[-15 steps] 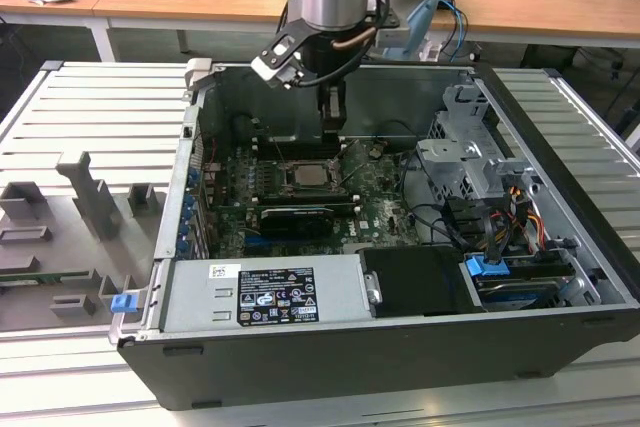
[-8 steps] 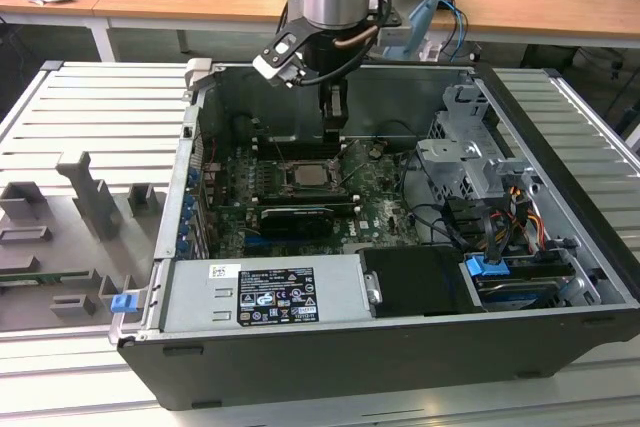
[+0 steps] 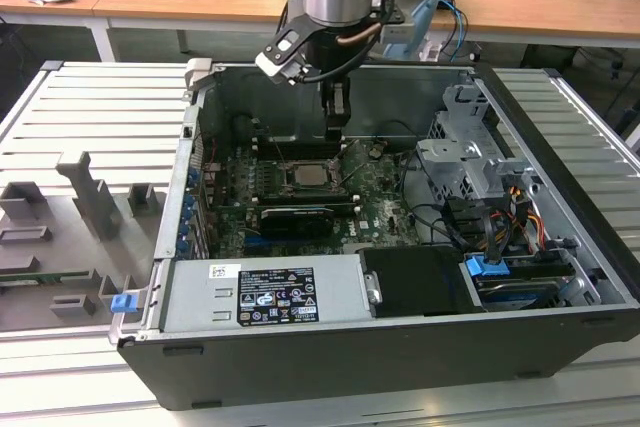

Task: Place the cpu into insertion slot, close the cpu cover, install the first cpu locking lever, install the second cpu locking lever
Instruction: 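Close the cpu cover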

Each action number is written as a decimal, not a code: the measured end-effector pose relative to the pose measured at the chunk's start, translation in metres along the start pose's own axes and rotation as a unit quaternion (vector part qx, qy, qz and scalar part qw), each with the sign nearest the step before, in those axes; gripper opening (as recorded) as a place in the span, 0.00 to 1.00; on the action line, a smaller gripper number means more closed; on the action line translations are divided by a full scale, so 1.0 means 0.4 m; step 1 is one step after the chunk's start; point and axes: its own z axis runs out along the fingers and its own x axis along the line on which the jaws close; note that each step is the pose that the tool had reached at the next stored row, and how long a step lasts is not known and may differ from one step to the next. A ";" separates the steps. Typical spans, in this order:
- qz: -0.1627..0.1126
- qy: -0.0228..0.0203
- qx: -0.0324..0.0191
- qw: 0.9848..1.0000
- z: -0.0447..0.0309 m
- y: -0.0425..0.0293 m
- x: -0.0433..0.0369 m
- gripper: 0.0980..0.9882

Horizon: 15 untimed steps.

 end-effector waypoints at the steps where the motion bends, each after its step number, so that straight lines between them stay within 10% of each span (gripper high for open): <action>1: 0.000 0.000 0.000 1.000 -0.002 0.001 0.000 0.01; 15: 0.000 0.000 0.000 1.000 0.000 0.045 0.003 0.01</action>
